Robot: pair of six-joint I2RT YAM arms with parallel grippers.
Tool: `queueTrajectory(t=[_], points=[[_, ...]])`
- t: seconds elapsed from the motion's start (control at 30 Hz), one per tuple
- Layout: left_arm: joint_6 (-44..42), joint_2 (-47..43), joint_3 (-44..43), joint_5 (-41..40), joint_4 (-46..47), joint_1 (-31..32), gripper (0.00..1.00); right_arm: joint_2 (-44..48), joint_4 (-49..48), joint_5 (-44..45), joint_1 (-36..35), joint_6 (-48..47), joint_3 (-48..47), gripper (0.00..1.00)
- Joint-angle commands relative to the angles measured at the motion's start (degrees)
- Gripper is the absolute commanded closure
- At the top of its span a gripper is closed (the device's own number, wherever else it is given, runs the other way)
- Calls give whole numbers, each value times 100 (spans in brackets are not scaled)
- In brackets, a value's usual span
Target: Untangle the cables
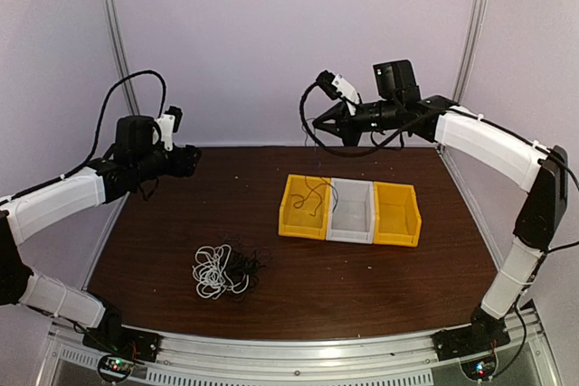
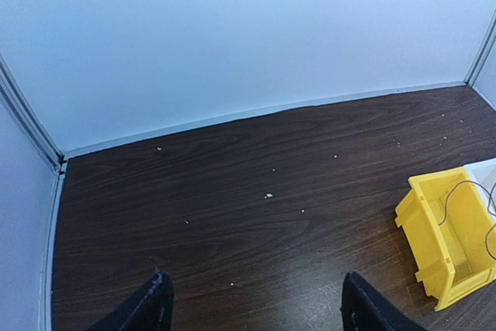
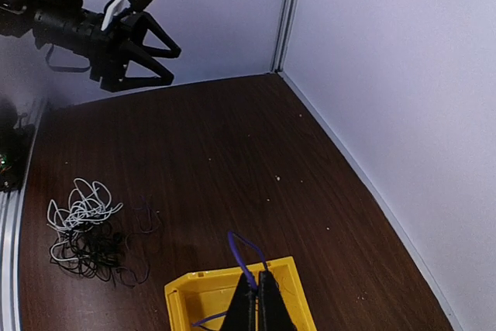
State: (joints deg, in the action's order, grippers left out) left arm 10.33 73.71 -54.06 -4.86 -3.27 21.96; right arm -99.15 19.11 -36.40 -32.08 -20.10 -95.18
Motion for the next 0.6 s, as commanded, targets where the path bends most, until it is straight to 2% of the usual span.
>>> queueTrajectory(t=[0.0, 0.13, 0.27, 0.57], points=[[-75, -42, -27, 76, 79, 2, 24, 440, 300, -27, -431, -237, -513, 100], [-84, -63, -40, 141, 69, 2, 24, 447, 478, 47, -504, -200, -1068, 100], [-51, -183, -19, 261, 72, 2, 24, 421, 464, 188, -503, -217, -1182, 100], [-19, -235, 5, 323, 72, 2, 24, 145, -110, 668, -480, -539, -252, 100]])
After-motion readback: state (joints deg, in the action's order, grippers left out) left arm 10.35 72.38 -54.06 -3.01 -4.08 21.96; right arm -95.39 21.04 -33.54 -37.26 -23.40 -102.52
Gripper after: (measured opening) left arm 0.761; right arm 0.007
